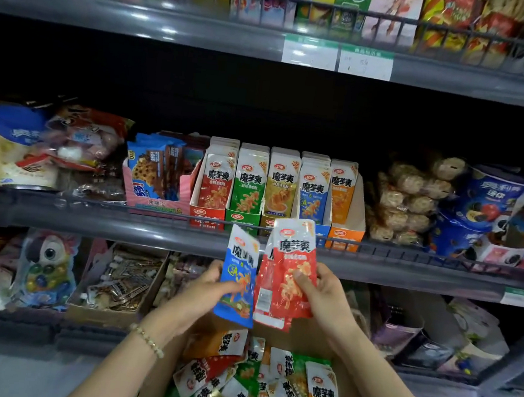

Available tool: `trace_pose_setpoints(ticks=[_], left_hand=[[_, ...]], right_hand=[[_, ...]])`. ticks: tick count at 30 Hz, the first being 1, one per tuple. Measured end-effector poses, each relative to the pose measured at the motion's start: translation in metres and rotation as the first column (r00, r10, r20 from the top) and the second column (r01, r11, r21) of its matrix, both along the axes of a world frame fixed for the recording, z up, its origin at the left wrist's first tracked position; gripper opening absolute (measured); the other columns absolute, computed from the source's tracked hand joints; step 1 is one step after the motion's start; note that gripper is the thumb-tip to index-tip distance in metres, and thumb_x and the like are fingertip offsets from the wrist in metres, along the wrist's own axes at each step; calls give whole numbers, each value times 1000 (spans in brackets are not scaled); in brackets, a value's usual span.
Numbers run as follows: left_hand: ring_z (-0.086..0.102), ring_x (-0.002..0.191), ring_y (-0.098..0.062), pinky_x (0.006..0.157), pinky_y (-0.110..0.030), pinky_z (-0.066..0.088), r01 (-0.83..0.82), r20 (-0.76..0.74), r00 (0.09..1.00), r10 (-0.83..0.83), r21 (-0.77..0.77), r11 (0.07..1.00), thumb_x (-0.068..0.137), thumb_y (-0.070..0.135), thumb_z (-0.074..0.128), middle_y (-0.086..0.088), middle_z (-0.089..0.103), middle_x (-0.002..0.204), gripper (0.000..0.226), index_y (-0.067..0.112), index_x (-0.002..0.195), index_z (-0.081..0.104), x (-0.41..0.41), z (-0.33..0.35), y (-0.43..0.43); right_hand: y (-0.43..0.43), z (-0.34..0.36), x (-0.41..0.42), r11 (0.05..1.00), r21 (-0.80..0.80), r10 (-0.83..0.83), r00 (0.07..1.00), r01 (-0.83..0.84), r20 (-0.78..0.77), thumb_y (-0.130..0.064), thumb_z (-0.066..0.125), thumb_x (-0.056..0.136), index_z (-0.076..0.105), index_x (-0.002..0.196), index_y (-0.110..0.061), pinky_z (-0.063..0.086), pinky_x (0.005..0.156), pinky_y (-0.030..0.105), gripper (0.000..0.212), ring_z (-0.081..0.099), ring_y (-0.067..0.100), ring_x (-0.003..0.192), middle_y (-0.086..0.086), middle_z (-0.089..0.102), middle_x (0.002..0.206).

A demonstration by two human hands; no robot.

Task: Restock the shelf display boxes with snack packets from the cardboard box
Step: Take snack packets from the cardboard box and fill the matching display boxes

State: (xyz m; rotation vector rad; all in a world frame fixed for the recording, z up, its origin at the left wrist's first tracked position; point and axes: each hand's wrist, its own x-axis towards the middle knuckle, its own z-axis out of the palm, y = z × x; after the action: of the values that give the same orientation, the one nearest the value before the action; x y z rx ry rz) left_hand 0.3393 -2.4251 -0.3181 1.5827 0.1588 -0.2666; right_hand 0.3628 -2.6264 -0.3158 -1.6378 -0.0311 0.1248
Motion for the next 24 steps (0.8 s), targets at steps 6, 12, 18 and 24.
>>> trace_pose_setpoints(ticks=[6,12,18,24], left_hand=[[62,80,9,59,-7,48,91,30,995,-91,8,996,95,48,40,21,58,105,37,39,130,32,-9,6,-26],[67,81,5,64,-10,50,32,43,999,-25,-168,985,90,48,45,18,69,94,21,39,108,51,-8,3,-29],[70,92,-22,83,-39,56,-132,25,989,148,-332,934,87,24,61,-3,74,99,25,17,111,62,-3,-3,-19],[72,86,-19,70,-30,57,-115,33,992,124,-201,973,80,25,69,-1,75,94,30,17,109,62,-3,-2,3]], right_hand=[[20,-2,-1,999,-38,-13,997,16,82,-18,57,93,60,96,-14,57,68,26,6,72,15,78,3,73,89],[33,-3,-7,989,95,120,990,-113,-71,-26,51,96,67,97,-5,55,68,22,26,71,19,78,9,74,88],[45,-7,-5,996,-80,35,992,-25,122,-16,64,88,58,95,-14,47,59,10,11,61,-8,66,-1,63,90],[49,2,4,990,18,142,990,-142,-4,-16,69,84,45,116,-19,51,64,13,40,63,5,88,4,63,107]])
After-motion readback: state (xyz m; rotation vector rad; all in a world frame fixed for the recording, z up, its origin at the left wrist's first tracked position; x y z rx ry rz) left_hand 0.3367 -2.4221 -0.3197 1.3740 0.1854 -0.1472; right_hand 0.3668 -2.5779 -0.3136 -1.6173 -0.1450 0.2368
